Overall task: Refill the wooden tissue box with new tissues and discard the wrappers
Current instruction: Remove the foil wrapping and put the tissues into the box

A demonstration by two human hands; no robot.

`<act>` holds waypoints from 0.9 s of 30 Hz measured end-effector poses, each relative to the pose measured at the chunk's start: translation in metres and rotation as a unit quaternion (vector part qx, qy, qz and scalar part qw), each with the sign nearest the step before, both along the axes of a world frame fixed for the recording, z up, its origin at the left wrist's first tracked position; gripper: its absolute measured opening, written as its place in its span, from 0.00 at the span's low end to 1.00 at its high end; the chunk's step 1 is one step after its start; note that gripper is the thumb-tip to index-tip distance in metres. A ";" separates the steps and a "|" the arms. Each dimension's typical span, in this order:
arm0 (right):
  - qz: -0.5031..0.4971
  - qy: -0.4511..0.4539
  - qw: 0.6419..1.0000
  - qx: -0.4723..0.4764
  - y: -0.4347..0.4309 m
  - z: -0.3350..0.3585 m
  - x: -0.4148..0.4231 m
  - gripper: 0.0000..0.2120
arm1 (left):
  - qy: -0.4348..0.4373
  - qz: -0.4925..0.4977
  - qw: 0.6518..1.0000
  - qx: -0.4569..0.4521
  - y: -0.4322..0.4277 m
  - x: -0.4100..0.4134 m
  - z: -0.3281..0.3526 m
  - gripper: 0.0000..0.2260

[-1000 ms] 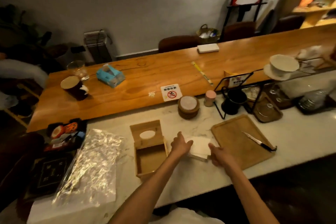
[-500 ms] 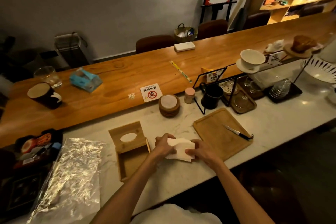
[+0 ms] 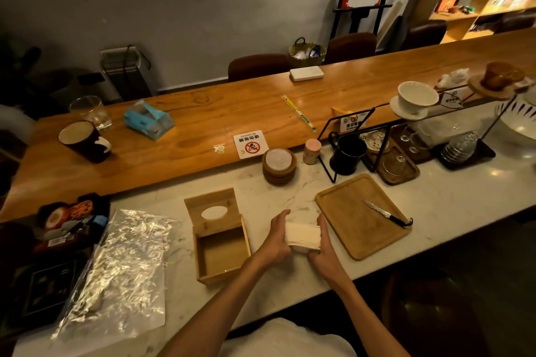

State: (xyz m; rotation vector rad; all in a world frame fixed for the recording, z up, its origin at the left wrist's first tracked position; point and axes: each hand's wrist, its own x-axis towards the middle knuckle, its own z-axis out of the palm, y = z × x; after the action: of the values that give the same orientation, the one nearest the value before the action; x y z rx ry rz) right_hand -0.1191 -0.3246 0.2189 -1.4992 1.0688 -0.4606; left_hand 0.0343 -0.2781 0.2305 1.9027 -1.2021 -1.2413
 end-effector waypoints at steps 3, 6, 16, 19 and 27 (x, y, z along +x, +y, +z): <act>-0.031 -0.018 0.999 0.005 0.003 0.001 0.001 0.51 | -0.009 0.020 1.000 -0.009 0.001 -0.001 -0.006 0.36; -0.005 -0.008 1.000 0.007 0.000 0.002 -0.002 0.49 | -0.022 0.014 1.000 -0.001 0.002 0.003 -0.005 0.32; 0.274 0.411 0.789 -0.365 -0.026 0.019 0.029 0.49 | 0.019 0.043 0.999 0.024 0.004 0.007 0.024 0.34; 0.320 0.447 0.768 -0.328 -0.037 0.024 0.041 0.36 | 0.097 0.053 0.993 0.030 0.028 0.024 0.049 0.35; 0.112 -0.009 0.969 0.222 -0.038 0.052 0.037 0.22 | -0.022 0.452 0.885 -0.114 0.147 0.099 0.075 0.17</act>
State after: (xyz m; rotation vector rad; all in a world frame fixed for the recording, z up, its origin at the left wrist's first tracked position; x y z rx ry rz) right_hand -0.0825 -0.3625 0.2707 -1.1926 0.9017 -0.0658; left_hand 0.1328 -0.1315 0.3052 1.9310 -0.3219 -0.5159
